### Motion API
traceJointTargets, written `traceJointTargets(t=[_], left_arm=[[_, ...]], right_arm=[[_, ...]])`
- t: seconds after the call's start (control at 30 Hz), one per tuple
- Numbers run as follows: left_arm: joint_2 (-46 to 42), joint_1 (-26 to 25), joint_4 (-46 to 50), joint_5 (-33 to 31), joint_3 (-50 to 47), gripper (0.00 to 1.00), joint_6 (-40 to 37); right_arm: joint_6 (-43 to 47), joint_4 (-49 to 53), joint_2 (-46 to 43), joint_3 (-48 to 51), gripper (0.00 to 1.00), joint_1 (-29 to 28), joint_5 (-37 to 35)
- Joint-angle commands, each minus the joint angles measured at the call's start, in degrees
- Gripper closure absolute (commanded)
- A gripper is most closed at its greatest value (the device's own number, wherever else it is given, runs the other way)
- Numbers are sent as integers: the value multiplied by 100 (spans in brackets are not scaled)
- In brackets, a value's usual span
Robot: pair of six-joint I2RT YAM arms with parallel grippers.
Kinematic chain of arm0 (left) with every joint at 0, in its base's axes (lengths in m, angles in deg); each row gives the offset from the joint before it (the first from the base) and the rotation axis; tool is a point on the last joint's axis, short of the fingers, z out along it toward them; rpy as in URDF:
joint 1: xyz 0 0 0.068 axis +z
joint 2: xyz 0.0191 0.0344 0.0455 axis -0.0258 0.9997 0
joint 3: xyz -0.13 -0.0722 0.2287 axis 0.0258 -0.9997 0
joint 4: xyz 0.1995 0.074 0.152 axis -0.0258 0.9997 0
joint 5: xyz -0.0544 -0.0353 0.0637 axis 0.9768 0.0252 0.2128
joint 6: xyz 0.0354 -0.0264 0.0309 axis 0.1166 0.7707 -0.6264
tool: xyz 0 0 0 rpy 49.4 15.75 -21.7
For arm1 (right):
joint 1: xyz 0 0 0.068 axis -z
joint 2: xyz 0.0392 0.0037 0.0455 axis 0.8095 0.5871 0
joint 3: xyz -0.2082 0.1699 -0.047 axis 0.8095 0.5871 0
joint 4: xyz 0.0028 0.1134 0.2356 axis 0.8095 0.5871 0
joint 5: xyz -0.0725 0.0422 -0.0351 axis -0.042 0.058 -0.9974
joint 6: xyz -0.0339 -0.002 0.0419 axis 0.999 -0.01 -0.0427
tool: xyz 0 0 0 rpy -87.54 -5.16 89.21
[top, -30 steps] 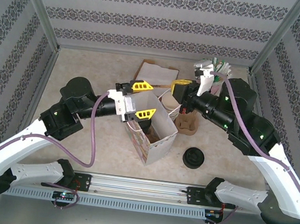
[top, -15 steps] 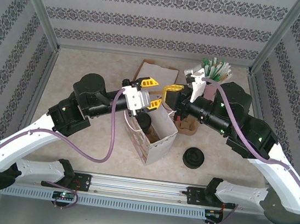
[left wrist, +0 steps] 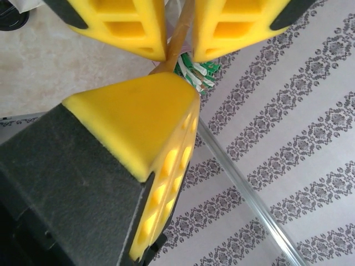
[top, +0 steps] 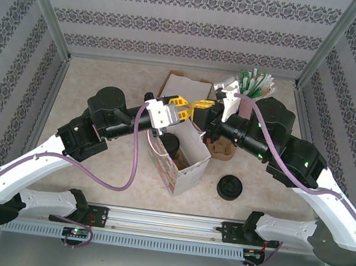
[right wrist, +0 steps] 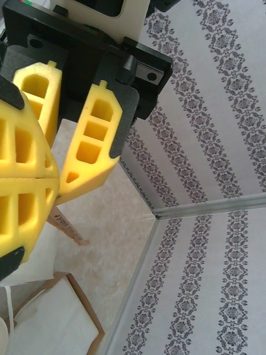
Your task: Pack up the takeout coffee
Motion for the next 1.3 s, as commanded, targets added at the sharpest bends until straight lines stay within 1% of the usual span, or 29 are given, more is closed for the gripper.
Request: traceJointTargets(t=[0.0,0.1,0.17,0.27,0.33,0.47,0.57,0.7,0.87,0.9,0.97,1.0,1.07,1.1,1.17,1.27], left_arm=[[-29,-100,140,229,171,83,77],[-3,-100,160,220,171,84,63],[13,-100,136,138,171,75,83],[23,-100,101,55,171,69,112],[20,-100,63,59,162,68,133],[67,-100,76,51,187,68,165],[112,-100,125,69,231,73,165],[153,-100,125,30,259,74,198],[175,-100,26,11,303,85,452],[182,-100,-5,26,296,87,553],[173,-100,-141,-9,249,97,910],[168,-100,-233,-24,201,100,1134],[152,-100,-548,-7,27,100,1628],[147,-100,-722,2,-72,100,1859],[133,-100,-1171,22,-284,100,2312],[138,-100,-1963,-52,-590,100,2934]], right_arm=[[108,-167,-7,-112,100,-70,-184],[108,-203,-33,-111,100,-66,-160],[116,-205,-42,-112,100,-58,-131],[117,-194,-49,-111,100,-66,-109],[115,-195,-51,-113,100,-71,-102],[116,-196,-59,-111,100,-73,-74],[117,-197,-53,-120,100,-81,-28],[134,-222,-74,-112,100,-90,31],[169,-222,-122,-35,100,-97,-37],[157,-238,-144,-10,93,-100,-84],[107,-290,-188,57,73,-94,-203],[98,-324,-221,105,63,-94,-244],[48,-416,-294,205,39,-103,-425],[19,-443,-331,245,32,-98,-531],[-26,-486,-428,331,23,-101,-848],[-78,-508,-590,475,19,-101,-1403]])
